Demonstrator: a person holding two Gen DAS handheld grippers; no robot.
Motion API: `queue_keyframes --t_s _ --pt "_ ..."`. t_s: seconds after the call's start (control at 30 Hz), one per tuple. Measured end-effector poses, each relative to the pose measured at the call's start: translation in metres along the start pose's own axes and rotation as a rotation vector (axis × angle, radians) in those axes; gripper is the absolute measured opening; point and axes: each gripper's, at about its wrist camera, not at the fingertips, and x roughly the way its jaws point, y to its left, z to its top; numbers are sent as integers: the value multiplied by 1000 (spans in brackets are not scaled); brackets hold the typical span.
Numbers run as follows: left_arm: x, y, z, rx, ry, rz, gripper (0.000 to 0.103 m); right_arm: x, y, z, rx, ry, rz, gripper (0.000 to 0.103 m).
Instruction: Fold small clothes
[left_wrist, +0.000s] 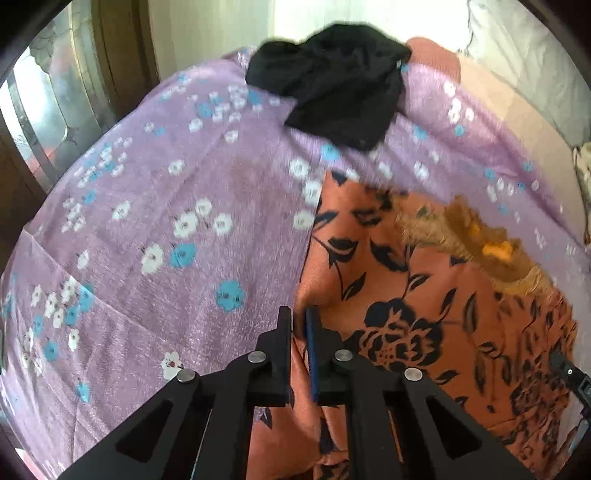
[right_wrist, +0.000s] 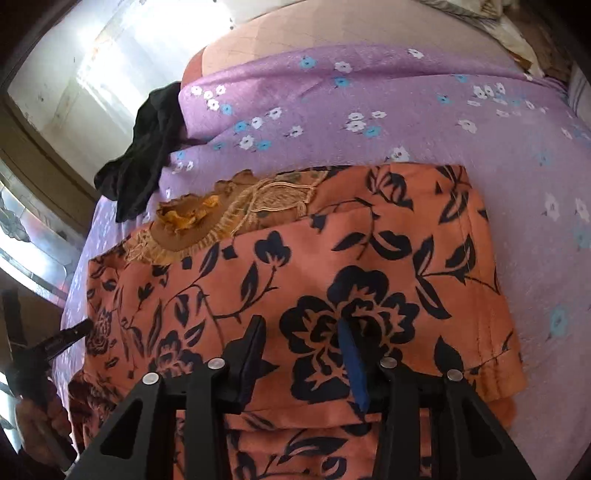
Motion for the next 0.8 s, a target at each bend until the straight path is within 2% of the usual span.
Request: queue_keyframes --t_s 0.03,0.1,0.17,0.23,0.3,0.37,0.4,0.47,0.53,0.57,0.63,0.67,0.7,0.73,0.8 --pt "-10 -6 2 18 -43 12 8 -8 3 0 6 -36 48 45" --pt "-29 -18 3 59 -123 -13 9 -14 11 1 -17 -61 85 45" --pt "-44 -38 -1 119 -174 -75 22 -16 24 -2 -46 -71 129 45" --pt "-43 -59 -11 187 -170 -104 65 2 34 -10 -70 2 135 45" --pt "-28 -78 -24 271 -125 -78 68 27 36 -23 -83 111 92 46" --pt "6 -96 -42 389 17 -8 68 24 41 -27 -130 65 71 45" --pt "16 -97 -46 394 52 6 69 22 44 -24 -138 81 65 45" --pt "12 -86 -42 321 42 -34 70 9 38 -19 -78 26 111 45" --pt "5 -75 -34 265 23 -65 70 3 32 -17 -56 -15 112 45" --pt "6 -73 -34 259 16 -51 70 3 30 -16 -54 -14 99 45" --pt "17 -73 -38 276 53 1 70 20 21 -18 -43 68 74 45" --pt "19 -76 -41 291 45 7 70 27 20 -18 -50 87 70 44" --pt "15 -79 -43 312 34 22 70 24 22 -17 -61 63 71 43" --pt "11 -81 -43 322 42 19 70 21 24 -16 -55 72 65 43" --pt "2 -80 -43 305 52 -37 70 10 25 -15 -35 75 82 43"
